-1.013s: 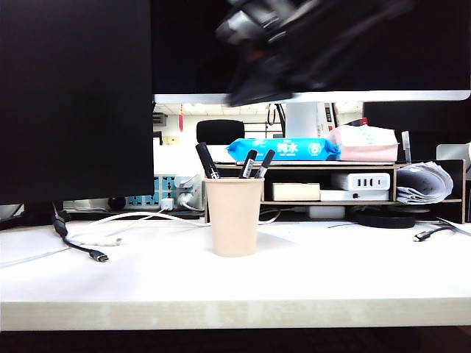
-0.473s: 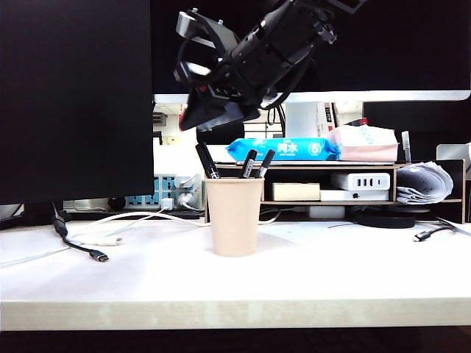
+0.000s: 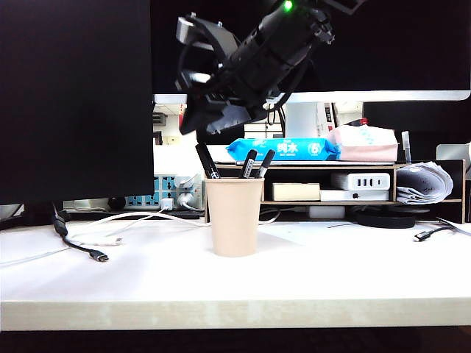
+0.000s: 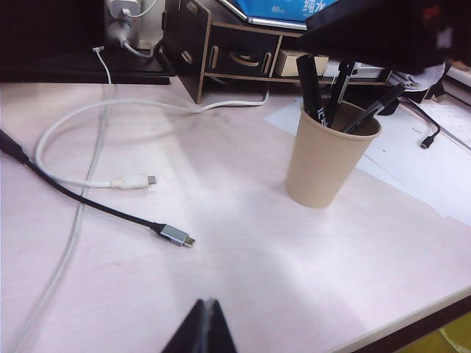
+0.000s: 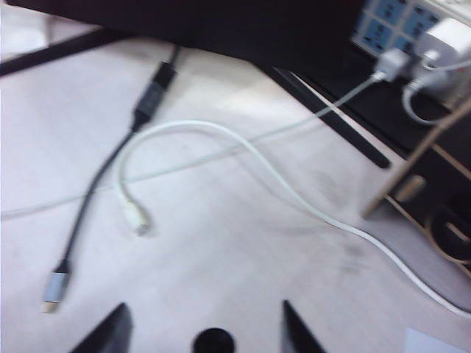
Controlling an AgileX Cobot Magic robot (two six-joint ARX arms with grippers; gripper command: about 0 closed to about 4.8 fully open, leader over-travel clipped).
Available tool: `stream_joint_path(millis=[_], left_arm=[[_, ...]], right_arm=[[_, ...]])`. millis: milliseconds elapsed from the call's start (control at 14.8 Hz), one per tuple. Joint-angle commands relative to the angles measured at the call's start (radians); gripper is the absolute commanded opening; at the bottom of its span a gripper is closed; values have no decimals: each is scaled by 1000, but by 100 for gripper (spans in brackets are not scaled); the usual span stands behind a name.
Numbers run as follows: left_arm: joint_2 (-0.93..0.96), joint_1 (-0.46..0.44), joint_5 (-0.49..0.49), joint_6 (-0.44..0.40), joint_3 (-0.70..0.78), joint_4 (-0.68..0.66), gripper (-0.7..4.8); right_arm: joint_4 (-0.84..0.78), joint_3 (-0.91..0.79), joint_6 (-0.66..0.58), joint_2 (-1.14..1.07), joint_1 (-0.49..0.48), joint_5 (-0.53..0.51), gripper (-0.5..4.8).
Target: Pick up the marker from the paper cup and put it on the table.
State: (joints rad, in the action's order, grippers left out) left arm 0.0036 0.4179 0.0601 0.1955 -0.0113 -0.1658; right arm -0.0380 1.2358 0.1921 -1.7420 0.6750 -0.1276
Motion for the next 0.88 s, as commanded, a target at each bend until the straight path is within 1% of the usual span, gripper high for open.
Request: stream_joint_path(millis=[68, 405, 473, 540, 743, 810, 878], left_arm=[[0, -1, 5, -4, 2, -13, -5], [0, -1, 4, -4, 2, -13, -5], [0, -1, 4, -4, 2, -13, -5], [0, -1, 4, -4, 2, -13, -5], [0, -1, 4, -4, 2, -13, -5], [0, -1, 4, -4, 2, -13, -5], [0, -1, 4, -4, 2, -13, -5]], right_arm=[[-3, 3, 0, -11, 2, 22, 257], [15, 3, 0, -35, 2, 24, 249], [19, 3, 0, -37, 2, 25, 208], [19, 3, 0, -37, 2, 25, 197], [19, 3, 0, -37, 2, 26, 195], [20, 3, 0, -37, 2, 34, 123], [20, 3, 0, -37, 2, 52, 98]])
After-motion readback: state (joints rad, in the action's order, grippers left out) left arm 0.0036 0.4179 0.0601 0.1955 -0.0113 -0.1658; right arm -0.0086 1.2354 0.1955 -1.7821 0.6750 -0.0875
